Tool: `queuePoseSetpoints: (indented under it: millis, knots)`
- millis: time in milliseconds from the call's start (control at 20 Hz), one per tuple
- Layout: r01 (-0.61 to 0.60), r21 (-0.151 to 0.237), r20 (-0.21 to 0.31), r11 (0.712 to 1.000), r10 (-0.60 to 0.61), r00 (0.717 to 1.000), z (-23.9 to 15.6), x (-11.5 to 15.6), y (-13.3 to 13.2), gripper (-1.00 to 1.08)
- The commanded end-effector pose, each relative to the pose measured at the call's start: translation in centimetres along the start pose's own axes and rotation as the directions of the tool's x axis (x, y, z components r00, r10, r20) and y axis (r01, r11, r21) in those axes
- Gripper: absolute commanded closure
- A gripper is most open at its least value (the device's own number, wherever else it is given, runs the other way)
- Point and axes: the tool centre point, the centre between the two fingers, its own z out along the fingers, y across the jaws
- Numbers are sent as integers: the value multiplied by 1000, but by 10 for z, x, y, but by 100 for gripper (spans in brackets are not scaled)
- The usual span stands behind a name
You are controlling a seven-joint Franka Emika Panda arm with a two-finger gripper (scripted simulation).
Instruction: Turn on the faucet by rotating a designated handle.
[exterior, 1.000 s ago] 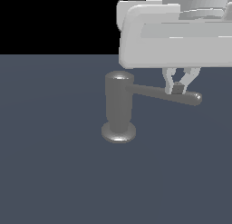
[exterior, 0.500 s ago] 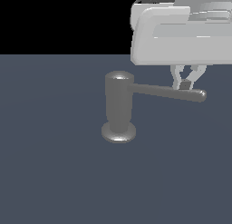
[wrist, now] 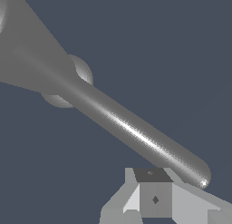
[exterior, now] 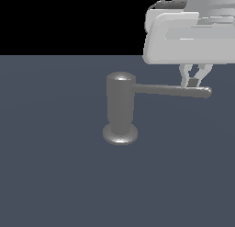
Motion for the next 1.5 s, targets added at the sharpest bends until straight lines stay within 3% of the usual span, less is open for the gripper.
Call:
queuePoseSetpoints:
  millis: [0,1450]
  knots:
    - [5,3,16,1000,-6,1000,8,5,3,108]
    - [-8,11,46,1000,7,999,24,74,64,108]
